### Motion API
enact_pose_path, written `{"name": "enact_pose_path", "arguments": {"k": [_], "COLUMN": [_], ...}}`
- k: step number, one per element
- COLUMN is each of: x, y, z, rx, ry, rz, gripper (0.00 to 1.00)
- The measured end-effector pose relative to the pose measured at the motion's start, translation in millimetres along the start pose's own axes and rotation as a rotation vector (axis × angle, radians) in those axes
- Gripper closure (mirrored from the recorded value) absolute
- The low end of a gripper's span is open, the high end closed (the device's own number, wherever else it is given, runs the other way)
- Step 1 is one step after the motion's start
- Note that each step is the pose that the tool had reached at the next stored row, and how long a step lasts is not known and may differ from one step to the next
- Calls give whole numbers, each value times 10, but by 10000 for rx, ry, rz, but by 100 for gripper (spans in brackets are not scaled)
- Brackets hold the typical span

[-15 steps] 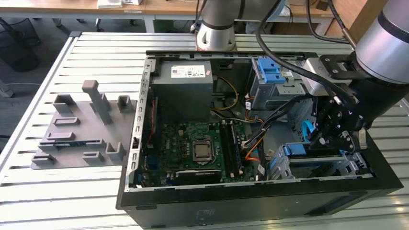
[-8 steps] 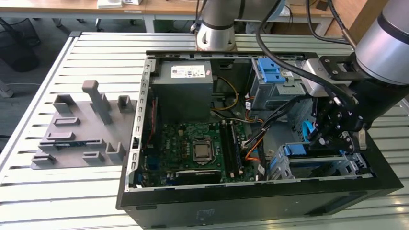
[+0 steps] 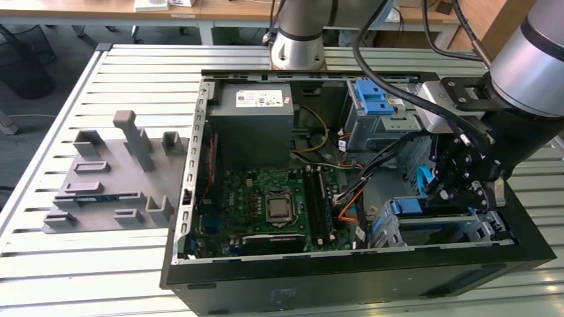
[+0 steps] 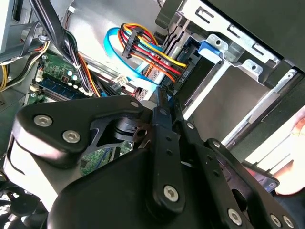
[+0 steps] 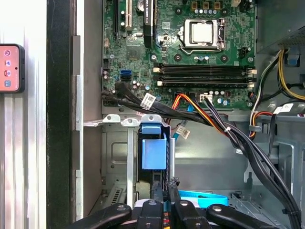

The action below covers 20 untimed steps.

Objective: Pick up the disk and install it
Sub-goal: 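Insert the second disk wire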

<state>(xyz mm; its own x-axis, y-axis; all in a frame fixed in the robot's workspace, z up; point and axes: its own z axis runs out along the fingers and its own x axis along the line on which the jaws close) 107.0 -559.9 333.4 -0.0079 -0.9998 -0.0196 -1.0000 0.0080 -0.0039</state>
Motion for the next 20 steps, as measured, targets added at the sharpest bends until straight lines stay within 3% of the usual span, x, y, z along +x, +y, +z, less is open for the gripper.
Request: {"name": "enact_pose_path", "arguments": {"k": [9,15,20], "x": [15,39,55], "y": [0,0,-2], "z": [-7,3,29], "rx": [0,-1,-1], "ry": [-9,-134,-143], "rz": [0,0,0], "gripper": [84,84,84]}}
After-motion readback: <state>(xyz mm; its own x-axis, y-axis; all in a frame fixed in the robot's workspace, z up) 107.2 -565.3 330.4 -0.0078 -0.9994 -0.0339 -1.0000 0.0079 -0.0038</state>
